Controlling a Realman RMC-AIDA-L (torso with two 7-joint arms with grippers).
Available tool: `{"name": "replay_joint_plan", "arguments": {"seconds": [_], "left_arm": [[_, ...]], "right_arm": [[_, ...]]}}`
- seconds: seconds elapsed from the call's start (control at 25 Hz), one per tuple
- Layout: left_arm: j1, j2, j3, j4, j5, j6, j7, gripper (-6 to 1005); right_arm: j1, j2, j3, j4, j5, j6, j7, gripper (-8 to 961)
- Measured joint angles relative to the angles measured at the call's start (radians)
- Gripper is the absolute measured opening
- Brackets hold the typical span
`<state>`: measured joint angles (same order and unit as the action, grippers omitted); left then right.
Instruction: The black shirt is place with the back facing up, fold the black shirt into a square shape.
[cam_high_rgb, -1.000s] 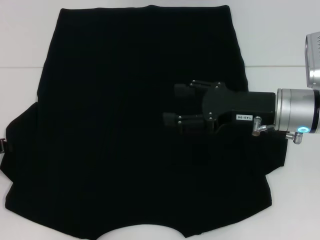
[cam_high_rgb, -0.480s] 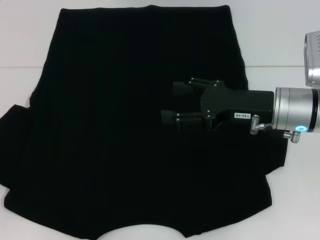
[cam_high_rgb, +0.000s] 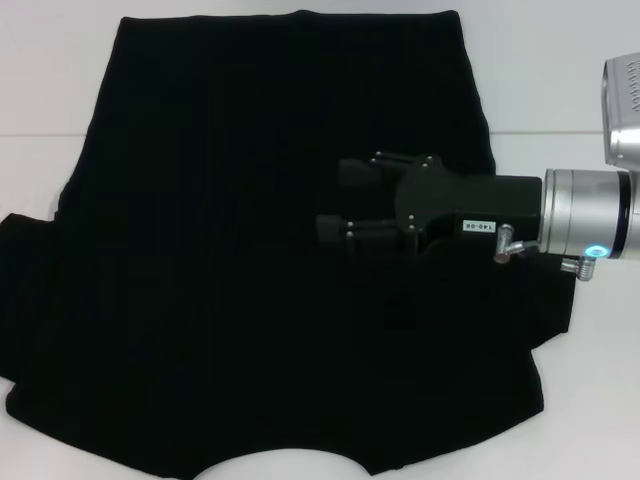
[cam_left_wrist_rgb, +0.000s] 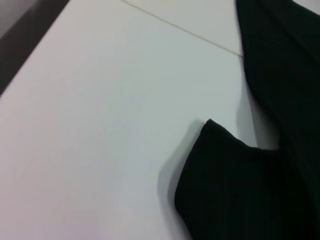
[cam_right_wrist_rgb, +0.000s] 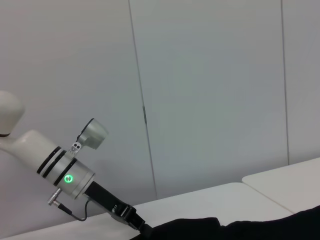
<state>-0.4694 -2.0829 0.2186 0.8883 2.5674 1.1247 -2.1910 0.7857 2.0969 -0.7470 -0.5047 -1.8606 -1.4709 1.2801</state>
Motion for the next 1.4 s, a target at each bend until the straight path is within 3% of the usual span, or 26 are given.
{"name": "replay_joint_plan", "arguments": {"seconds": [1.4], "left_arm": [[0.002,0.011,-0.055,0.028,-0.012,0.032,0.008,-1]], "right_arm": [[0.017,0.000,-0.002,0.015,0.000,0.024,0.001,892]]}}
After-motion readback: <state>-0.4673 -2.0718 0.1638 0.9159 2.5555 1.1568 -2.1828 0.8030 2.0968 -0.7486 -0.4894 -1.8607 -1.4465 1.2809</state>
